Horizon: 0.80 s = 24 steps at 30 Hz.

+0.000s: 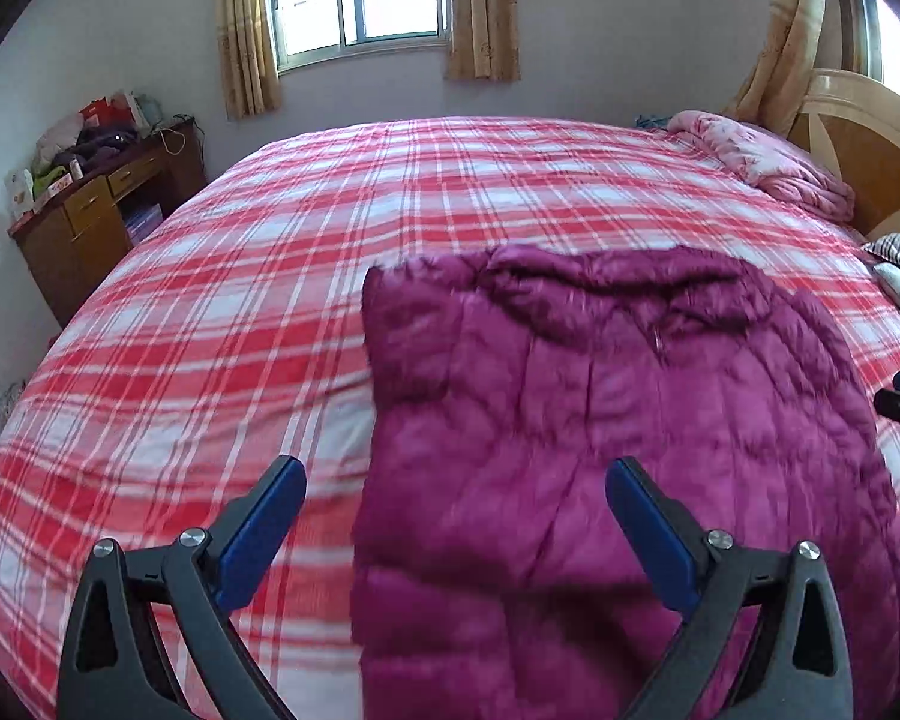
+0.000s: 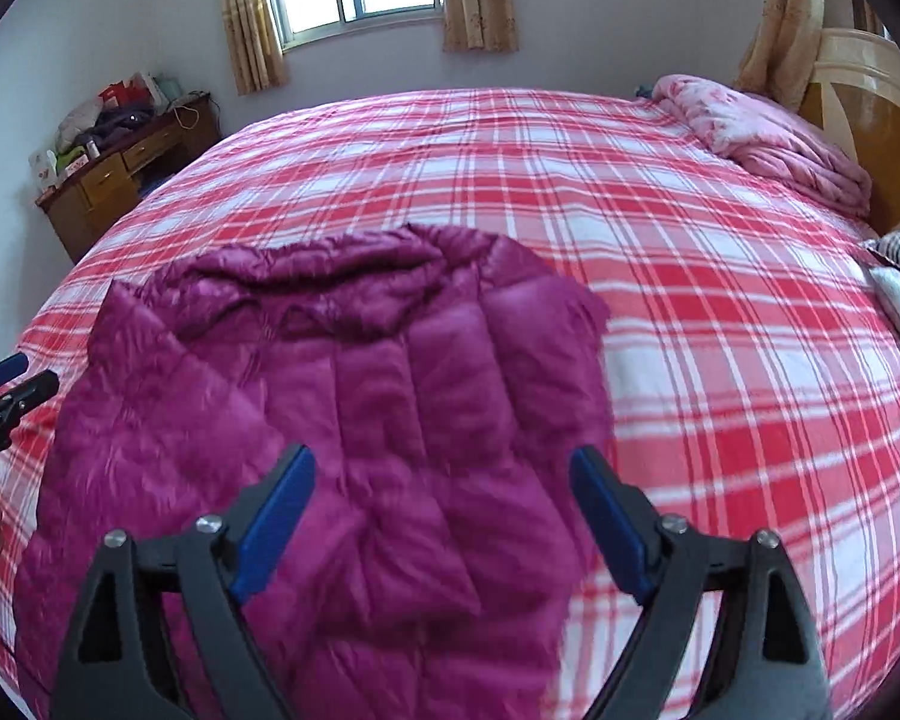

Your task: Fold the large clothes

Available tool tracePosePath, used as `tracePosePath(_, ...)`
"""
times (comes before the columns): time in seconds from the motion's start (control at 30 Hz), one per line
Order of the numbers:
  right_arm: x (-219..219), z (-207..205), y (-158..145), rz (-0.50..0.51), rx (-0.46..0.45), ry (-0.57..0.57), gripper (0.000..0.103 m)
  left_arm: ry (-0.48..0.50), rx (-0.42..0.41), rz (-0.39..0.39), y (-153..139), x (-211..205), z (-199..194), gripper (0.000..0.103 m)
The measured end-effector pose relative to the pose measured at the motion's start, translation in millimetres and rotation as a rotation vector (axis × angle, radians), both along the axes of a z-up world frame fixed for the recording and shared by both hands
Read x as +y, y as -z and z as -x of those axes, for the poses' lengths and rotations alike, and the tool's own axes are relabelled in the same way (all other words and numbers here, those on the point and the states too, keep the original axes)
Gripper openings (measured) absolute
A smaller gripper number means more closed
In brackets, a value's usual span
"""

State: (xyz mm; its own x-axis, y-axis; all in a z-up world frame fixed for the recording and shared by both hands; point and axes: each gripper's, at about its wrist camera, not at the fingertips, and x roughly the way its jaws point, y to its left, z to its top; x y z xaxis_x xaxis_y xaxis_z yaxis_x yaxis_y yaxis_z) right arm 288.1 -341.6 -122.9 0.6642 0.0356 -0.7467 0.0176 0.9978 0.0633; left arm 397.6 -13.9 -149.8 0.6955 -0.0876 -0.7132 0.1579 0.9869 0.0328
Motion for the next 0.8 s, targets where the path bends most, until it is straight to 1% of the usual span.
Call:
tracePosePath(0.1, -6.6, 49.2, 9.7, -0.010, 0.023, 0.034, 0.089, -0.029, 0.011, -0.002, 15.2, 19.6, 56.2, 0.101)
tracePosePath(0.17, -13.4, 83.7, 20.0, -0.032, 0.041, 0.072, 0.089, -0.044, 0.034, 0.013, 23.6, 29.9, 86.6, 0.101)
tracePosePath(0.23, -18.0, 108.1, 28.1, -0.037, 0.054, 0.100, 0.089, -0.051, 0.053, 0.024, 33.3, 38.9, 117.6, 0.101)
tracePosePath(0.33, -20.3, 147.7, 40.4, -0.059, 0.079, 0.135, 0.089, -0.049, 0.077, 0.018, 45.1, 43.2, 152.8, 0.101)
tracePosePath(0.4, -18.9, 169.5, 49.4, -0.095, 0.105, 0.144, 0.089, -0.045, 0.078, 0.006, 49.8, 44.0, 171.2, 0.101)
tracePosePath(0.47, -13.4, 186.5, 55.3, -0.111, 0.125, 0.142, 0.089, -0.043, 0.083, 0.023, 54.7, 44.6, 185.1, 0.101)
tracePosePath(0.57, -4.1, 206.8, 59.5, -0.121, 0.118, 0.125, 0.088, -0.022, 0.121, 0.046, 66.7, 40.5, 200.3, 0.100)
tracePosePath(0.6, -2.2, 211.1, 61.1, -0.118, 0.117, 0.122, 0.082, -0.019, 0.130, 0.055, 70.9, 40.6, 204.6, 0.100)
tracePosePath(0.63, -0.1, 215.0, 61.9, -0.104, 0.114, 0.121, 0.077, -0.018, 0.122, 0.057, 73.7, 39.8, 208.4, 0.100)
tracePosePath(0.67, 0.9, 218.4, 61.9, -0.097, 0.110, 0.118, 0.063, -0.012, 0.101, 0.052, 74.7, 39.4, 213.6, 0.100)
tracePosePath(0.7, 1.3, 220.7, 61.8, -0.107, 0.108, 0.109, 0.041, -0.005, 0.097, 0.053, 75.2, 38.7, 215.9, 0.099)
tracePosePath(0.73, 0.8, 223.1, 61.7, -0.139, 0.112, 0.094, 0.028, 0.004, 0.098, 0.072, 74.9, 39.4, 218.1, 0.090)
tracePosePath(0.77, -0.1, 225.9, 61.1, -0.166, 0.112, 0.090, 0.017, 0.013, 0.092, 0.094, 72.4, 40.2, 221.6, 0.064)
tracePosePath(0.8, -0.1, 228.5, 60.6, -0.189, 0.111, 0.084, 0.011, 0.030, 0.086, 0.105, 69.1, 40.4, 224.0, 0.047)
